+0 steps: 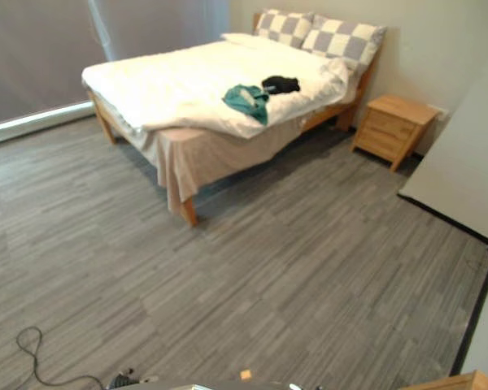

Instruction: Tidy up the quilt and then pick up the clothes from the bed and put them into the laundry hamper.

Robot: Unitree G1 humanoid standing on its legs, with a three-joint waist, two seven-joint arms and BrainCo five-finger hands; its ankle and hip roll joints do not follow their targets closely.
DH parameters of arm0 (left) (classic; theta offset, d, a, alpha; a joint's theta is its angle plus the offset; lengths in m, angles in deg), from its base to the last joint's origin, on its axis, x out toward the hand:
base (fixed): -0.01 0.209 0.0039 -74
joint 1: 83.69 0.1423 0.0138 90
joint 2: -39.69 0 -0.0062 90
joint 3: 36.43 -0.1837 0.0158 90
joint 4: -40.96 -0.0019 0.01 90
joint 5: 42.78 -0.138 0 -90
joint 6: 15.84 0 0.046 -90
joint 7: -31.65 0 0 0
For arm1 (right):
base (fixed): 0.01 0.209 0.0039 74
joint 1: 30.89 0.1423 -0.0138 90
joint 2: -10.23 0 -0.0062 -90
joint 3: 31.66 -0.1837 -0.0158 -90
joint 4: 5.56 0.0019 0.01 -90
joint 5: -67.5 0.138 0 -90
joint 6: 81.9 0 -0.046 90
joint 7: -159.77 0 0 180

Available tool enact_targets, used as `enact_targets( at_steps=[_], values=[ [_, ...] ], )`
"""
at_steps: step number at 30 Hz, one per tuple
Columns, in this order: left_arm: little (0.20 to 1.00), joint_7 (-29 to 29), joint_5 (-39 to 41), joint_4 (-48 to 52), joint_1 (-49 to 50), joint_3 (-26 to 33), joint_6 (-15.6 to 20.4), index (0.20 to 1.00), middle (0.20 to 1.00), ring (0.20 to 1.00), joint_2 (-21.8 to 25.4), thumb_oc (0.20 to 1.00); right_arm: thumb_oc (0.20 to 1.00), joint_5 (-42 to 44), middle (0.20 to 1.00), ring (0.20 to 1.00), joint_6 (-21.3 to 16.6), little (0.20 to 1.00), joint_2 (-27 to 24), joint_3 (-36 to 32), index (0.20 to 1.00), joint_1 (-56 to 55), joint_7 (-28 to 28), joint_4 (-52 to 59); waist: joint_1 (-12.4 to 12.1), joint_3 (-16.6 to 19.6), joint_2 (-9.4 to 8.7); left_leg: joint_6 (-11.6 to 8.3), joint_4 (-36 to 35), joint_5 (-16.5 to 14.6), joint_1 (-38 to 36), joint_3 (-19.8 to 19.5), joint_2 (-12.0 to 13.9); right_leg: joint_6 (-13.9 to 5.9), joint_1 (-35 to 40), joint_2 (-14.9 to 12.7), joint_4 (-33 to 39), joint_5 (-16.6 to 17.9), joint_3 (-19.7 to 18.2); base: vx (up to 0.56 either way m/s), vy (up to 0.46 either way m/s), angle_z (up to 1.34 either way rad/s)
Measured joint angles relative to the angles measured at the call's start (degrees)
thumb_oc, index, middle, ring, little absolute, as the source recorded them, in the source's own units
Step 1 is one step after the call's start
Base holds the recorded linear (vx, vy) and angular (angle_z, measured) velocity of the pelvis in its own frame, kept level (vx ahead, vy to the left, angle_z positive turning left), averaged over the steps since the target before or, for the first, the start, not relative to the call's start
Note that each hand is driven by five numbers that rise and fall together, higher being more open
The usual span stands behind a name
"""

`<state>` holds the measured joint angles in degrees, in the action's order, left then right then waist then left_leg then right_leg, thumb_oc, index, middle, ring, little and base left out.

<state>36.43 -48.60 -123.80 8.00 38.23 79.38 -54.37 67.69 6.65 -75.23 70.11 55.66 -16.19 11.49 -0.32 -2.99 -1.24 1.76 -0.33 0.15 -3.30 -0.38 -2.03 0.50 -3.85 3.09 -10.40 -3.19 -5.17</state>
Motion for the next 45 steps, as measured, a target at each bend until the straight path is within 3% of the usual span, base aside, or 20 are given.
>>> enact_targets(
  at_steps=[8,19,21,24,25,27,29,30,32,33,35,36,37,38,39,40,41,42,43,45],
  values=[
    [1.000,0.0,0.1,0.6,-2.7,1.1,1.0,1.000,1.000,1.000,0.6,1.000,1.000,0.0,1.000,1.000,-0.2,1.000,-0.9,0.0,1.000,2.9,0.8,0.2,-0.1,-5.5,0.16,-0.07,-1.4,0.6,0.1,0.1,0.3,0.17,1.2,0.2,4.6,2.3,-0.4,0.01,0.006,-0.01],
    [1.000,-0.1,0.2,0.7,-5.2,1.2,1.0,1.000,1.000,1.000,0.6,1.000,1.000,0.0,1.000,1.000,-0.2,1.000,-1.3,0.0,1.000,5.3,0.9,0.4,-0.2,-9.5,0.28,-0.03,-3.3,0.5,1.3,0.8,0.1,0.08,0.7,0.5,7.9,4.6,-1.2,0.04,0.043,-0.06],
    [1.000,-0.2,0.6,0.5,-6.2,1.3,0.9,1.000,1.000,1.000,0.7,1.000,1.000,0.0,1.000,1.000,-0.3,1.000,-1.6,-0.1,1.000,6.8,0.7,0.3,-0.1,-10.5,0.73,0.22,-4.4,0.6,0.9,1.3,1.1,-0.99,-2.3,1.3,2.1,3.9,-0.9,0.10,0.045,-0.14],
    [1.000,-0.3,1.1,0.6,-7.5,2.0,0.9,1.000,1.000,1.000,1.1,1.000,1.000,0.0,1.000,1.000,-0.3,1.000,-1.7,-0.1,1.000,7.9,0.7,0.6,0.3,-12.6,1.13,0.60,-4.3,0.7,-1.1,1.3,1.8,-5.55,-8.0,1.8,-13.2,1.1,0.5,0.18,0.026,0.04],
    [1.000,-0.3,1.2,1.7,-8.2,2.3,0.8,1.000,1.000,1.000,1.2,1.000,1.000,0.2,1.000,1.000,-0.2,1.000,-1.3,-0.1,1.000,7.4,0.7,0.3,0.8,-13.0,0.97,2.02,-4.3,-1.0,-3.3,0.1,1.4,-7.14,-11.0,1.3,-21.2,-0.9,0.2,0.42,0.006,0.34],
    [1.000,-0.4,1.2,1.8,-8.3,2.2,0.8,1.000,1.000,1.000,1.3,1.000,1.000,0.6,1.000,1.000,-0.4,1.000,-0.9,-0.2,1.000,7.1,0.7,0.8,2.1,-13.2,0.31,2.74,-4.4,-2.1,-4.2,-1.8,0.9,-5.90,-14.5,1.2,-25.1,-1.8,-1.5,0.43,-0.050,0.42],
    [1.000,-0.7,1.2,1.6,-8.8,2.2,0.9,1.000,1.000,1.000,1.4,1.000,1.000,1.0,1.000,1.000,-0.5,1.000,-0.9,-0.6,1.000,6.3,0.7,1.7,2.3,-13.3,0.21,2.16,-4.3,-2.6,-4.1,-2.3,1.3,-5.28,-16.7,0.6,-17.4,-2.1,-1.5,0.45,-0.121,0.32],
    [1.000,-0.9,1.2,0.2,-9.5,2.2,0.9,1.000,1.000,1.000,1.2,1.000,1.000,1.1,1.000,1.000,-0.5,1.000,-0.9,-0.7,1.000,5.9,0.7,2.2,3.7,-13.3,0.08,1.86,-4.3,-3.5,-3.8,-4.1,1.4,-5.85,-17.1,-2.1,-3.2,-1.3,0.9,0.54,-0.136,0.55],
    [1.000,-1.1,1.1,-1.8,-9.9,2.4,0.7,1.000,1.000,1.000,1.0,1.000,1.000,1.1,1.000,1.000,-0.2,1.000,-0.7,-0.7,1.000,5.4,0.6,2.0,5.1,-13.1,-0.49,1.22,-4.4,-4.8,-4.5,-5.7,1.5,-7.30,-17.2,-5.3,8.1,0.1,1.8,0.53,-0.133,0.55],
    [1.000,-1.1,1.0,-1.9,-9.2,2.4,0.7,1.000,1.000,1.000,1.0,1.000,1.000,1.1,1.000,1.000,0.0,1.000,-0.5,-1.7,1.000,5.0,0.5,1.7,5.1,-13.3,-0.67,0.63,-4.4,-6.5,-6.4,-5.6,2.0,-7.31,-18.2,-5.8,8.7,0.2,1.6,0.53,-0.166,0.12],
    [1.000,-1.2,0.8,-2.7,-5.8,2.4,0.5,1.000,1.000,1.000,0.8,1.000,1.000,1.0,1.000,1.000,0.1,1.000,0.1,-2.4,1.000,3.3,0.4,0.4,5.0,-12.2,0.01,-0.68,-4.7,-11.2,-11.6,-5.4,4.4,-6.32,-17.9,-5.2,2.9,0.1,3.1,0.65,-0.243,-0.07],
    [1.000,-1.2,0.6,-2.3,-3.9,2.3,0.5,1.000,1.000,1.000,0.0,1.000,1.000,0.9,1.000,1.000,0.2,1.000,-0.5,-2.4,1.000,2.3,0.0,0.0,5.1,-11.1,2.34,0.34,-4.3,-13.0,-14.4,-5.4,7.6,-5.72,-18.2,-2.4,-1.3,3.3,5.8,0.54,-0.224,-0.10],
    [1.000,-1.2,0.6,-2.5,-3.2,2.4,0.5,1.000,1.000,1.000,-0.2,1.000,1.000,0.8,1.000,1.000,0.2,1.000,-0.7,-2.5,1.000,2.5,-0.2,0.0,5.0,-10.7,3.03,-1.09,-2.8,-12.2,-14.8,-5.5,8.9,-5.62,-17.9,-1.2,-2.3,3.7,6.5,0.65,-0.355,-0.12],
    [1.000,-1.3,0.7,-2.5,-3.9,2.9,0.5,1.000,1.000,1.000,-0.1,1.000,1.000,0.8,1.000,1.000,0.4,1.000,-0.5,-2.4,1.000,3.6,-0.5,-0.2,5.0,-10.5,1.73,-4.39,7.7,-11.5,-11.3,-5.1,9.0,-5.11,-16.1,-0.6,-2.5,4.2,6.0,0.28,-0.200,-0.02],
    [1.000,-1.3,0.7,-2.2,-4.0,3.0,0.5,1.000,1.000,1.000,-0.3,1.000,1.000,0.5,1.000,1.000,0.2,1.000,-0.8,-2.5,1.000,3.5,-0.6,0.0,4.7,-9.9,1.35,-6.30,13.4,-9.6,-9.2,-5.2,8.6,-4.03,-14.1,-0.5,-1.2,5.0,6.7,0.37,-0.294,0.16],
    [1.000,-1.4,0.8,-1.2,-4.7,3.3,0.8,1.000,1.000,1.000,0.0,1.000,1.000,-0.1,1.000,1.000,-0.3,1.000,-1.2,-2.2,1.000,3.5,-0.5,0.0,4.9,-9.7,0.23,-10.02,30.4,-6.7,-2.3,-5.9,7.8,-2.61,-10.6,-1.3,1.4,7.3,8.0,0.24,-0.212,0.08],
    [1.000,-1.2,1.0,0.1,-4.9,3.5,0.9,1.000,1.000,1.000,0.2,1.000,1.000,-0.2,1.000,1.000,-0.2,1.000,-1.6,-2.1,1.000,3.4,-0.5,0.0,3.8,-9.3,-0.58,-11.11,37.9,-5.0,1.5,-6.6,6.5,0.25,-9.0,-1.5,2.1,8.8,8.2,0.37,-0.291,0.08],
    [1.000,-0.8,1.3,1.4,-5.7,4.0,1.0,1.000,1.000,1.000,0.1,1.000,1.000,-0.1,1.000,1.000,-0.2,1.000,-2.7,-1.0,1.000,4.3,-0.3,0.6,2.9,-9.1,-0.96,-10.29,47.1,-2.6,7.7,-6.4,5.6,3.92,-5.4,-0.8,3.9,6.8,8.4,0.40,-0.254,0.01],
    [1.000,-0.7,1.3,1.7,-6.5,3.8,0.9,1.000,1.000,1.000,0.4,1.000,1.000,-0.1,1.000,1.000,-0.1,1.000,-2.8,-0.6,1.000,4.2,-0.2,0.4,3.1,-9.0,-1.11,-8.84,52.1,-1.5,11.2,-4.7,5.2,4.04,-3.8,-0.7,5.1,7.0,8.4,0.35,-0.164,-0.01],
    [1.000,0.2,2.7,4.1,-7.9,3.9,1.4,1.000,1.000,1.000,1.6,1.000,1.000,-0.1,1.000,1.000,-0.1,1.000,-2.5,0.0,1.000,6.2,0.7,0.3,1.6,-8.8,-3.32,-7.49,52.0,-1.1,18.4,1.9,5.0,4.24,2.0,-1.2,9.0,6.5,7.7,0.41,-0.055,-0.05]
  ],
)
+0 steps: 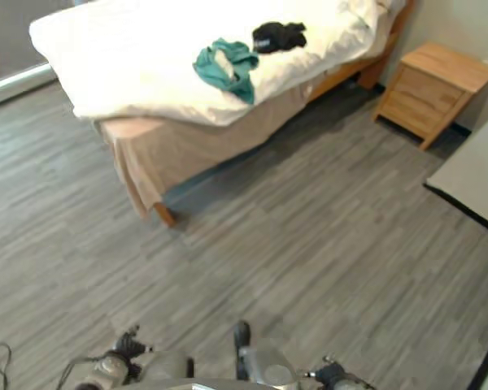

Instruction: Tidy up the quilt and then pick up the clothes from the bed and put them into the laundry hamper.

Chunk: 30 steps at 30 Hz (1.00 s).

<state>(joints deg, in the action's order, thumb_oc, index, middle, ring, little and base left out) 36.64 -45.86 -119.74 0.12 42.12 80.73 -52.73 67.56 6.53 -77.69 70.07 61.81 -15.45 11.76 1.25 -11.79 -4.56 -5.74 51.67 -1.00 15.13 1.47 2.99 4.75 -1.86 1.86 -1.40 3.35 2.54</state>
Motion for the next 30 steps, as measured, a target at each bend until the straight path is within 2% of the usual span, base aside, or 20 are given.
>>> enact_targets(
  at_steps=[2,3,4,5,8,10,11,12,13,14,15,16,18,19,22,23,24,25,27,30],
  values=[
    [1.000,0.8,0.9,1.6,-0.8,0.0,0.2,1.000,1.000,1.000,0.7,1.000,1.000,0.0,1.000,1.000,0.2,1.000,0.7,0.1,1.000,0.5,0.5,-0.1,-0.4,-0.4,-1.93,0.39,-10.6,0.3,2.0,5.3,0.3,-0.01,3.9,-0.4,3.1,1.0,0.4,0.57,0.100,-0.01],
    [1.000,1.5,1.9,3.4,-0.3,-0.3,0.5,1.000,1.000,1.000,0.9,1.000,1.000,0.0,1.000,1.000,0.1,1.000,0.8,0.6,1.000,1.4,0.5,-0.1,-1.6,-0.3,-2.48,1.11,-21.7,1.1,2.7,6.9,-1.3,-2.38,6.4,-0.4,5.7,-1.1,-0.2,0.51,0.128,-0.21],
    [1.000,1.6,2.3,4.0,-0.4,-0.9,0.5,1.000,1.000,1.000,0.1,1.000,1.000,-0.1,1.000,1.000,0.0,1.000,0.4,0.8,1.000,2.2,0.5,-0.3,-2.5,0.0,-0.66,2.43,-32.9,2.1,1.7,7.4,-1.8,-7.34,7.6,-0.1,5.1,-5.2,1.4,0.66,0.142,-0.55],
    [1.000,1.8,2.4,4.4,-0.1,-1.5,0.7,1.000,1.000,1.000,-2.5,1.000,1.000,-0.2,1.000,1.000,0.0,1.000,-1.5,2.5,1.000,2.5,0.6,-0.5,-3.8,-0.3,2.48,3.30,-47.1,4.0,-0.7,7.3,-0.9,-7.21,5.9,1.5,0.3,-7.1,3.3,0.31,0.054,-0.52],
    [1.000,1.6,2.0,2.8,0.0,-2.1,0.8,1.000,1.000,1.000,-2.2,1.000,1.000,-2.3,1.000,1.000,-0.2,1.000,-1.6,2.7,1.000,2.2,1.1,-0.3,-3.1,0.2,2.85,4.22,-53.7,8.4,0.1,14.0,-1.1,-1.40,14.2,3.1,6.0,-6.2,4.3,0.45,0.099,-0.09],
    [1.000,1.5,2.0,2.0,0.6,0.3,0.5,1.000,1.000,1.000,-1.7,1.000,1.000,-2.4,1.000,1.000,-0.2,1.000,-0.9,2.9,1.000,1.2,1.4,-0.4,-2.9,0.7,0.92,6.11,-52.7,8.7,-0.5,19.3,-2.6,-2.56,17.0,3.1,5.9,-9.1,4.9,0.55,0.119,-0.06],
    [1.000,1.6,2.3,0.6,1.4,2.4,0.5,1.000,1.000,1.000,-1.5,1.000,1.000,-2.4,1.000,1.000,-0.4,1.000,0.0,2.5,1.000,0.2,1.4,-1.1,-3.1,1.5,-0.71,10.39,-51.7,9.0,-2.1,20.6,-5.3,-4.28,18.4,3.1,4.5,-10.2,4.2,0.44,0.108,0.15],
    [1.000,1.5,2.6,-0.9,1.3,3.3,0.4,1.000,1.000,1.000,-2.1,1.000,1.000,-2.4,1.000,1.000,-0.3,1.000,0.1,2.1,1.000,-0.5,1.4,-2.6,-3.2,1.9,-0.28,14.34,-51.8,8.4,-3.8,20.8,-6.5,-5.06,17.9,4.3,0.5,-10.7,3.7,0.49,0.149,0.23],
    [1.000,1.3,2.9,-3.3,2.0,2.0,0.2,1.000,1.000,1.000,-2.8,1.000,1.000,-2.4,1.000,1.000,0.0,1.000,-0.1,2.2,1.000,-3.5,1.3,-2.8,-2.9,3.5,2.76,20.45,-53.9,7.3,-8.3,21.0,-6.2,-6.89,15.9,8.0,-9.6,-12.0,3.0,0.25,0.076,0.04],
    [1.000,1.1,2.8,-3.3,3.3,0.7,0.2,1.000,1.000,1.000,-1.9,1.000,1.000,-2.4,1.000,1.000,0.1,1.000,0.7,2.2,1.000,-4.7,1.2,-2.8,-3.5,4.0,3.27,20.05,-56.9,6.9,-12.6,20.4,-5.6,-9.58,14.2,9.1,-16.6,-13.8,3.6,0.34,0.086,0.29],
    [1.000,1.0,2.4,-3.7,3.9,-0.5,-0.4,1.000,1.000,1.000,0.2,1.000,1.000,-2.4,1.000,1.000,-0.1,1.000,2.7,2.7,1.000,-5.6,0.9,-1.6,-2.4,4.0,0.22,17.85,-56.4,7.2,-14.1,19.1,-6.8,-11.55,10.2,6.8,-27.4,-14.7,3.3,0.32,0.035,0.54],
    [1.000,0.5,1.8,-3.8,3.8,-1.2,-0.9,1.000,1.000,1.000,1.6,1.000,1.000,-2.4,1.000,1.000,-0.1,1.000,3.9,2.8,1.000,-6.1,0.4,-0.3,-1.1,4.2,-3.10,17.55,-56.4,6.3,-15.5,16.0,-7.8,-11.99,4.3,3.7,-37.7,-14.7,2.6,0.32,0.033,0.86],
    [1.000,-0.3,1.7,-4.4,0.8,-1.6,-1.0,1.000,1.000,1.000,1.2,1.000,1.000,-2.4,1.000,1.000,0.0,1.000,3.6,2.1,1.000,-5.1,0.3,0.2,0.3,2.8,-2.37,16.03,-56.4,5.2,-16.4,12.1,-7.5,-9.97,-4.2,0.7,-45.4,-15.9,1.1,0.30,-0.018,1.02],
    [1.000,-0.3,1.7,-4.3,-0.4,-1.6,-0.9,1.000,1.000,1.000,0.7,1.000,1.000,-2.4,1.000,1.000,0.0,1.000,3.1,2.0,1.000,-4.7,0.3,0.2,0.7,1.8,-1.18,15.99,-56.3,5.2,-17.6,10.7,-7.2,-9.44,-6.6,-0.7,-44.6,-16.3,0.2,0.37,-0.079,1.16],
    [1.000,-0.1,1.7,-3.4,-1.6,-1.5,-0.4,1.000,1.000,1.000,0.6,1.000,1.000,-2.3,1.000,1.000,0.0,1.000,1.9,1.8,1.000,-2.9,0.4,0.2,0.4,-0.3,2.25,13.57,-56.4,2.4,-22.4,6.8,-5.8,-10.97,-10.3,-3.9,-25.9,-15.7,-6.8,0.37,-0.174,0.88],
    [1.000,-0.1,0.6,-3.6,-1.6,-0.4,-0.4,1.000,1.000,1.000,1.5,1.000,1.000,-2.3,1.000,1.000,0.0,1.000,1.5,2.4,1.000,-2.5,0.2,0.1,0.2,-0.1,1.51,12.34,-56.7,0.3,-22.5,4.7,-6.2,-12.66,-11.3,-4.6,-14.9,-13.3,-11.9,0.40,-0.295,0.89],
    [1.000,0.1,0.3,-3.5,-1.2,-0.2,-0.4,1.000,1.000,1.000,2.1,1.000,1.000,-2.3,1.000,1.000,0.0,1.000,1.6,2.0,1.000,-2.2,0.1,0.1,0.2,-0.2,1.42,11.46,-56.6,0.0,-22.7,3.7,-6.2,-13.53,-12.3,-4.9,-13.3,-10.0,-12.6,0.29,-0.226,0.78],
    [1.000,0.1,-0.1,-3.8,-0.7,-0.2,-0.5,1.000,1.000,1.000,2.3,1.000,1.000,-2.3,1.000,1.000,0.1,1.000,1.6,2.2,1.000,-2.2,0.1,-0.1,0.2,0.2,0.97,10.28,-56.4,0.0,-23.0,2.3,-5.9,-13.03,-11.6,-4.8,-10.5,-5.0,-12.8,0.24,-0.212,0.73],
    [1.000,-0.1,-0.5,-4.9,1.1,-0.6,-0.7,1.000,1.000,1.000,1.7,1.000,1.000,-2.4,1.000,1.000,0.3,1.000,1.0,1.7,1.000,-3.1,0.1,-0.5,0.9,0.6,3.17,8.33,-56.4,-0.4,-23.7,-2.2,-3.2,-9.85,-5.4,-3.8,-2.2,1.8,-10.1,0.22,-0.304,1.00],
    [1.000,-0.1,-0.4,-4.5,1.7,0.5,-0.6,1.000,1.000,1.000,1.7,1.000,1.000,-2.4,1.000,1.000,0.8,1.000,0.6,1.9,1.000,-2.5,0.0,0.0,0.0,-0.2,1.81,4.57,-46.4,0.1,-18.9,-2.0,-2.7,-6.77,-2.6,-4.3,0.1,2.9,-7.3,-0.01,-0.200,0.83]
  ],
)
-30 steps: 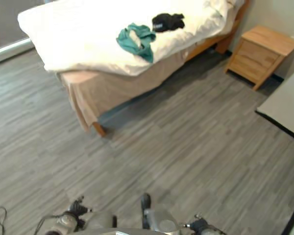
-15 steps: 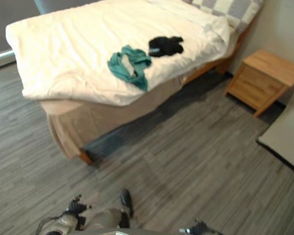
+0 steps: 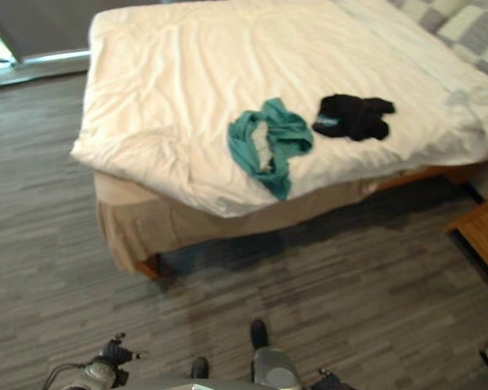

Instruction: Tidy up the quilt and then pick up the clothes from the bed and put them into the laundry hamper.

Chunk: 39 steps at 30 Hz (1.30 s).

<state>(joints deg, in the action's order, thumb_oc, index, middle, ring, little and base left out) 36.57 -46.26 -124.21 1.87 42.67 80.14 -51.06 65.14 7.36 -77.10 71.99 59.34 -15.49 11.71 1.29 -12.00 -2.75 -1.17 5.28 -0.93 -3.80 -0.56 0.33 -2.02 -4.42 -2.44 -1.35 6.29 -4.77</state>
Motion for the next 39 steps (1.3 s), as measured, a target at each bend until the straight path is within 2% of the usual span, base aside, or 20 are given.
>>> enact_targets(
  at_steps=[1,2,3,5,6,9,11,13,14,16,18,20,21,24,27,28,30,31,34,39],
  values=[
    [1.000,0.2,0.6,0.0,-0.7,0.3,0.0,1.000,1.000,1.000,-0.5,1.000,1.000,0.0,1.000,1.000,-0.3,1.000,-0.7,-0.4,1.000,1.3,0.2,0.6,-0.1,-0.6,-0.86,-2.71,8.4,1.4,5.7,-0.9,-0.9,1.50,1.0,-1.2,0.5,-0.6,2.3,-0.07,-0.141,0.95],
    [1.000,0.2,1.1,-0.2,-1.7,0.0,0.0,1.000,1.000,1.000,-0.9,1.000,1.000,0.0,1.000,1.000,-0.8,1.000,-1.1,-1.1,1.000,1.8,0.4,0.4,0.2,-0.9,-1.42,-5.08,12.4,3.1,9.2,-1.6,-1.6,2.24,1.1,-1.5,0.5,-1.2,4.1,0.08,-0.023,1.27],
    [1.000,0.4,1.2,0.7,-3.8,-0.1,0.2,1.000,1.000,1.000,-1.3,1.000,1.000,0.0,1.000,1.000,-0.7,1.000,-1.3,-2.0,1.000,3.1,0.5,-0.2,-0.1,-2.6,-3.12,-6.74,15.0,4.4,11.2,0.1,-2.1,3.10,2.0,-3.6,2.0,-1.5,5.0,0.11,0.032,0.87],
    [1.000,0.4,1.7,2.9,-3.2,0.1,0.7,1.000,1.000,1.000,-1.3,1.000,1.000,0.1,1.000,1.000,-0.5,1.000,-1.8,-2.2,1.000,4.8,0.9,-0.7,-0.7,-2.7,-3.22,-5.64,6.9,3.8,9.2,4.7,0.5,4.02,3.7,-3.2,4.8,-1.2,5.6,0.16,0.036,0.35],
    [1.000,1.0,4.3,3.5,-2.6,0.4,0.8,1.000,1.000,1.000,-1.2,1.000,1.000,0.1,1.000,1.000,-1.1,1.000,-2.8,-2.6,1.000,5.3,1.6,0.2,-0.3,-3.0,-1.91,-6.03,-1.7,4.5,5.7,6.6,4.5,4.57,5.6,-1.4,6.0,-1.3,6.7,0.24,0.056,0.17],
    [1.000,2.2,10.1,5.9,-2.2,5.7,1.1,1.000,1.000,1.000,-1.3,1.000,1.000,0.1,1.000,1.000,-1.5,1.000,-3.5,-4.4,1.000,4.3,2.1,0.1,0.6,-2.6,0.87,-6.13,-10.5,5.9,2.5,7.9,9.1,4.38,7.0,1.5,6.3,-2.0,8.4,0.20,0.100,0.22],
    [1.000,3.4,12.1,7.2,-2.1,7.4,1.5,1.000,1.000,1.000,-1.0,1.000,1.000,0.2,1.000,1.000,-1.4,1.000,-3.6,-4.3,1.000,3.0,2.4,0.0,0.4,-2.3,1.50,-5.88,-10.4,6.4,2.0,7.8,9.4,4.54,7.1,1.8,6.0,-2.1,8.5,0.17,0.105,0.04],
    [1.000,5.7,23.1,16.9,-1.0,17.4,4.3,1.000,1.000,1.000,-0.5,1.000,1.000,0.2,1.000,1.000,-1.7,1.000,-2.4,-6.0,1.000,-0.5,2.7,0.7,1.6,-2.0,2.29,-5.48,-10.5,7.8,1.3,8.0,8.8,4.15,7.6,2.4,6.0,-2.2,9.0,0.07,0.080,0.07],
    [1.000,6.8,28.1,25.2,0.1,18.9,5.3,1.000,1.000,1.000,0.9,1.000,1.000,0.2,1.000,1.000,-1.7,1.000,-2.4,-5.3,1.000,-3.2,2.8,3.2,1.8,-2.1,3.11,-5.06,-10.4,8.3,1.4,8.0,9.1,3.97,6.9,3.4,6.0,-2.2,8.8,0.05,0.075,-0.07],
    [1.000,7.1,30.0,28.9,-2.9,18.5,10.0,1.000,1.000,1.000,5.8,1.000,1.000,0.2,1.000,1.000,-2.7,1.000,-2.3,-4.6,1.000,-4.9,2.7,5.2,1.6,-2.5,4.37,-5.17,-10.1,6.3,2.9,8.9,9.8,2.80,5.0,4.4,6.0,-1.7,8.8,-0.03,0.030,-0.07],
    [1.000,9.8,31.0,30.7,-7.7,17.7,10.0,1.000,1.000,1.000,11.2,1.000,1.000,0.3,1.000,1.000,-2.9,1.000,-1.7,-3.5,1.000,-4.7,2.6,5.0,1.7,-2.9,3.86,-4.87,-10.1,6.0,4.5,9.7,8.5,1.54,2.4,3.0,5.3,-0.9,7.6,-0.08,0.039,-0.14],
    [1.000,11.9,30.0,43.1,-9.6,14.9,11.2,1.000,1.000,1.000,15.8,1.000,1.000,0.6,1.000,1.000,-3.4,1.000,-2.0,-2.0,1.000,-4.6,2.6,6.2,1.5,-3.7,2.52,-3.89,-10.1,6.1,6.9,10.0,7.6,0.87,-0.3,2.0,4.8,-0.5,7.3,-0.06,0.033,-0.06],
    [1.000,12.8,26.3,44.8,-15.1,12.6,14.3,1.000,1.000,1.000,19.7,1.000,1.000,0.7,1.000,1.000,-3.5,1.000,-2.1,-2.0,1.000,-3.5,2.6,6.3,1.1,-4.7,2.28,-3.08,-10.1,6.9,7.9,9.9,6.6,-0.25,-1.1,1.0,5.2,0.3,7.2,-0.06,0.036,0.00],
    [1.000,16.3,18.5,44.7,-23.4,5.3,13.6,1.000,1.000,1.000,26.2,1.000,1.000,0.7,1.000,1.000,-4.4,1.000,-2.6,-1.6,1.000,-2.0,2.6,6.4,1.7,-5.2,2.69,-2.82,-10.1,6.4,9.4,11.2,5.4,-1.70,-3.0,-0.2,5.6,1.3,5.6,-0.03,0.034,-0.17],
    [1.000,18.8,10.4,40.8,-33.5,-1.1,11.8,1.000,1.000,1.000,28.9,1.000,1.000,0.7,1.000,1.000,-4.4,1.000,-2.9,-1.5,1.000,-0.5,2.6,6.3,3.0,-6.8,3.70,-2.44,-10.1,6.8,10.8,12.7,4.7,-2.62,-5.3,-0.7,5.9,2.4,4.0,-0.03,0.050,-0.20],
    [1.000,19.2,6.6,36.1,-39.5,-7.4,9.4,1.000,1.000,1.000,29.1,1.000,1.000,0.8,1.000,1.000,-4.3,1.000,-3.0,-1.3,1.000,-0.1,2.7,5.5,3.1,-6.9,3.99,-2.43,-10.2,6.8,11.3,13.1,4.5,-2.64,-5.8,-0.8,5.9,2.7,3.5,-0.02,0.034,-0.24],
    [1.000,18.4,2.8,34.1,-43.1,-11.5,7.9,1.000,1.000,1.000,29.2,1.000,1.000,0.8,1.000,1.000,-4.3,1.000,-3.0,-1.1,1.000,0.9,2.7,5.0,3.8,-7.0,3.99,-2.47,-10.4,6.6,11.7,13.8,4.5,-2.84,-6.6,-0.8,5.9,2.8,2.8,-0.02,0.031,-0.22],
    [1.000,18.3,-2.6,29.3,-49.8,-20.2,6.2,1.000,1.000,1.000,28.1,1.000,1.000,1.2,1.000,1.000,-4.4,1.000,-3.7,0.5,1.000,1.5,2.9,4.5,5.8,-7.4,3.96,-2.32,-10.3,6.8,12.5,14.2,4.3,-2.80,-7.5,-0.9,5.9,3.0,2.5,-0.04,0.062,-0.20],
    [1.000,17.3,-10.4,20.0,-59.4,-29.8,4.5,1.000,1.000,1.000,23.8,1.000,1.000,1.3,1.000,1.000,-4.2,1.000,-4.1,0.8,1.000,2.7,3.2,4.0,8.0,-9.0,4.07,-1.83,-10.1,7.2,12.8,15.5,4.1,-2.77,-8.6,-1.0,5.9,3.3,1.5,-0.03,0.036,-0.20],
    [1.000,14.7,-16.5,7.7,-62.8,-30.3,0.9,1.000,1.000,1.000,18.1,1.000,1.000,3.4,1.000,1.000,-4.3,1.000,-4.1,1.2,1.000,4.7,3.8,4.1,12.5,-11.0,4.60,-1.87,-10.1,7.2,12.6,16.1,4.3,-2.14,-9.6,-0.6,5.8,4.0,-0.5,-0.03,0.003,-0.26]
  ],
)
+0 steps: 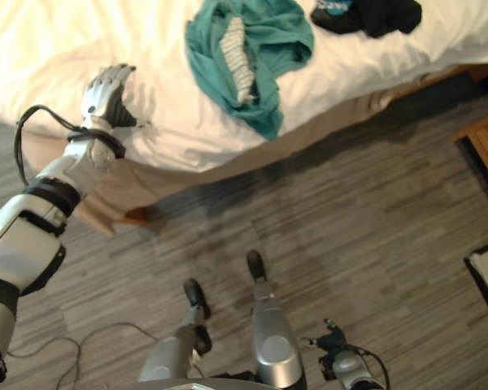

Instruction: Tidy up the quilt and then pick up the clothes from the bed and put them into the laundry hamper.

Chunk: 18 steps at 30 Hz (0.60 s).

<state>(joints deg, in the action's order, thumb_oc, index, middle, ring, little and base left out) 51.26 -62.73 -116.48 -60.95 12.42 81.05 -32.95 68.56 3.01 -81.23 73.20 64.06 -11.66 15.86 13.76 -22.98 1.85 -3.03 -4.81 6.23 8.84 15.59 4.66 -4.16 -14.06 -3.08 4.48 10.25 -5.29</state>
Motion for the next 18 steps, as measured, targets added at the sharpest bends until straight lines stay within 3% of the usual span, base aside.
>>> enact_targets(
  at_steps=[1,2,3,4,13,14,15,18],
  values=[
    [1.000,-0.1,-1.1,-0.8,0.0,0.0,-0.4,1.000,1.000,1.000,-0.1,1.000,1.000,0.3,1.000,1.000,0.0,1.000,-0.1,0.4,1.000,0.0,0.0,0.0,0.2,0.0,0.08,-0.01,0.0,0.0,0.0,0.0,0.1,0.00,0.0,0.1,0.0,0.0,0.0,-0.01,-0.027,-0.16],
    [0.539,-0.8,-3.4,-2.9,0.0,0.4,-1.2,0.539,0.539,0.539,-0.7,0.539,1.000,0.9,1.000,1.000,0.0,1.000,-0.1,1.3,1.000,-0.1,0.0,0.0,0.2,-0.1,0.11,-0.01,0.0,0.0,-0.1,0.3,0.5,0.00,0.0,0.4,0.0,0.0,0.0,0.00,-0.015,-0.05],
    [0.407,-1.5,-3.9,-3.5,0.3,1.0,-1.7,0.407,0.407,0.407,-0.8,0.407,1.000,1.5,1.000,1.000,-0.1,1.000,-0.1,1.4,1.000,-0.1,-0.1,0.0,0.2,-0.1,0.11,-0.02,0.0,0.0,-0.1,0.3,0.6,0.01,0.0,0.6,0.0,0.0,0.0,0.00,-0.029,-0.05],
    [0.200,-2.0,-4.3,-4.3,1.2,1.5,-2.2,0.200,0.200,0.200,-0.8,0.200,1.000,1.8,1.000,1.000,-0.2,1.000,-0.2,1.1,1.000,0.1,-0.1,0.0,0.1,-0.1,0.11,-0.02,0.0,0.0,-0.2,0.6,0.9,0.01,0.0,0.8,0.0,0.0,0.0,0.00,0.000,0.00],
    [0.200,-4.0,-7.2,-6.8,12.9,12.5,-3.1,0.200,0.200,0.200,1.8,0.200,1.000,2.2,1.000,1.000,0.2,1.000,-3.1,-1.8,1.000,-0.3,-0.1,-0.4,-0.7,0.9,0.80,-1.68,-0.3,-2.4,-6.0,1.0,2.8,0.78,5.4,2.5,0.0,-1.0,0.2,0.04,-0.016,-0.05],
    [0.332,-4.2,-7.2,-7.2,14.3,13.4,-3.2,0.332,0.332,0.332,2.1,0.332,1.000,2.2,1.000,1.000,0.3,1.000,-3.4,-2.2,1.000,-0.3,-0.1,-0.5,-1.1,1.3,1.02,-1.65,-0.4,-2.4,-6.0,1.0,2.9,0.79,5.4,2.5,0.0,-1.0,0.3,0.07,0.006,-0.03],
    [1.000,-4.3,-7.1,-6.9,17.8,16.3,-3.3,1.000,1.000,1.000,2.5,1.000,1.000,2.2,1.000,1.000,0.5,1.000,-3.8,-3.3,1.000,-0.6,-0.1,-0.3,-1.4,2.3,1.37,-1.66,-0.4,-2.4,-6.2,1.0,3.0,1.25,5.5,2.6,0.0,-0.7,0.6,0.05,0.007,0.03],
    [1.000,-5.3,-3.7,-6.6,26.7,23.6,-2.3,1.000,1.000,1.000,2.6,1.000,1.000,2.2,1.000,1.000,0.9,1.000,-4.1,-3.9,1.000,-0.7,-0.1,0.8,-2.0,3.7,1.62,-1.66,-0.4,-2.4,-7.4,0.8,3.4,1.82,7.4,2.7,0.0,-0.9,1.6,0.08,0.007,0.11]
  ],
)
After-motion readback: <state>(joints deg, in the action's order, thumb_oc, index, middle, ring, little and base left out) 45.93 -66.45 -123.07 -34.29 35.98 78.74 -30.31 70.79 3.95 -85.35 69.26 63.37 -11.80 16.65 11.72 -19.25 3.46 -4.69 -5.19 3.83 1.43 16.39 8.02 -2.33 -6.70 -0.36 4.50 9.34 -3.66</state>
